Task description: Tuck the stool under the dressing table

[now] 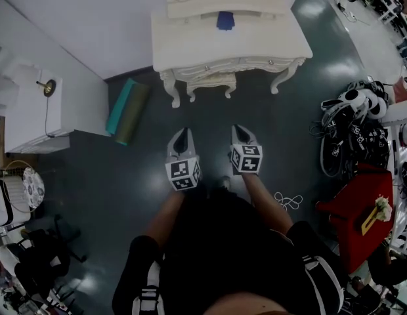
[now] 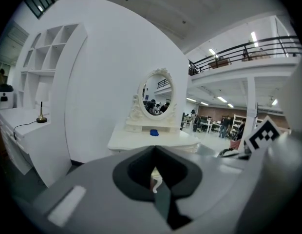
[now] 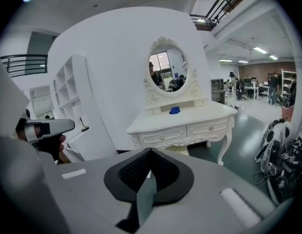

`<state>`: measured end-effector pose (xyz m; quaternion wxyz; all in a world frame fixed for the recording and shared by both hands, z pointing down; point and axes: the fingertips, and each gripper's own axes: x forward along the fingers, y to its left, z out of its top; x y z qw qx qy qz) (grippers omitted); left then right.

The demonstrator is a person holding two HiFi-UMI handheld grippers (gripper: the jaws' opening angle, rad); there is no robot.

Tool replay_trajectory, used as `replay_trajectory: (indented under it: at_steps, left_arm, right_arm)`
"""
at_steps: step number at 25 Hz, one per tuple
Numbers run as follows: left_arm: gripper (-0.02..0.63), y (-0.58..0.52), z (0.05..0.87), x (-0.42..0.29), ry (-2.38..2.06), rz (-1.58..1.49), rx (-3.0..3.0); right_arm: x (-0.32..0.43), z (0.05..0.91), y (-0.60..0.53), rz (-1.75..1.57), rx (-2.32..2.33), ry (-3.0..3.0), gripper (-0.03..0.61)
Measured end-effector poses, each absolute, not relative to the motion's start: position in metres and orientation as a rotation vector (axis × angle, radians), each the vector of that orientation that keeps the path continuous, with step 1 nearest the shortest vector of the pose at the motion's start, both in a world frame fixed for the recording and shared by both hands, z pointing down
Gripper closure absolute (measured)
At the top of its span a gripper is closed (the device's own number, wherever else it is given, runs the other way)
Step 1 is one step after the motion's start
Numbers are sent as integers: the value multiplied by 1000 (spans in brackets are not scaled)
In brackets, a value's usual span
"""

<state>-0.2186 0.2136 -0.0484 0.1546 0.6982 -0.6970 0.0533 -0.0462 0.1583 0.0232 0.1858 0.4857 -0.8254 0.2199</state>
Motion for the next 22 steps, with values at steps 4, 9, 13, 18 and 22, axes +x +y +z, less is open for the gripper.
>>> replay_trajectory:
  at_steps: [4,9,13,18,22]
  left_arm:
    - [606,217,-76,-217,-2016,116,2066]
    - [606,222,-89,-215,-2030,90,2094]
    - [606,223,-87,-213,-2024,88,2090]
    - [606,220,-86,-216,-2018,89,2098]
    - [606,222,-87,-217,-2013,79,2095]
  right_arm:
    - [-51,-9,162,586,1384,-2400,581]
    - [-56,-27,169,504,1342,-2455,583]
    - [-54,-28,174,516,1331,-2463,583]
    - [-61,-34,175,500,1317,-2486,583]
    - [-60,-43,175,494,1325,-2498,583]
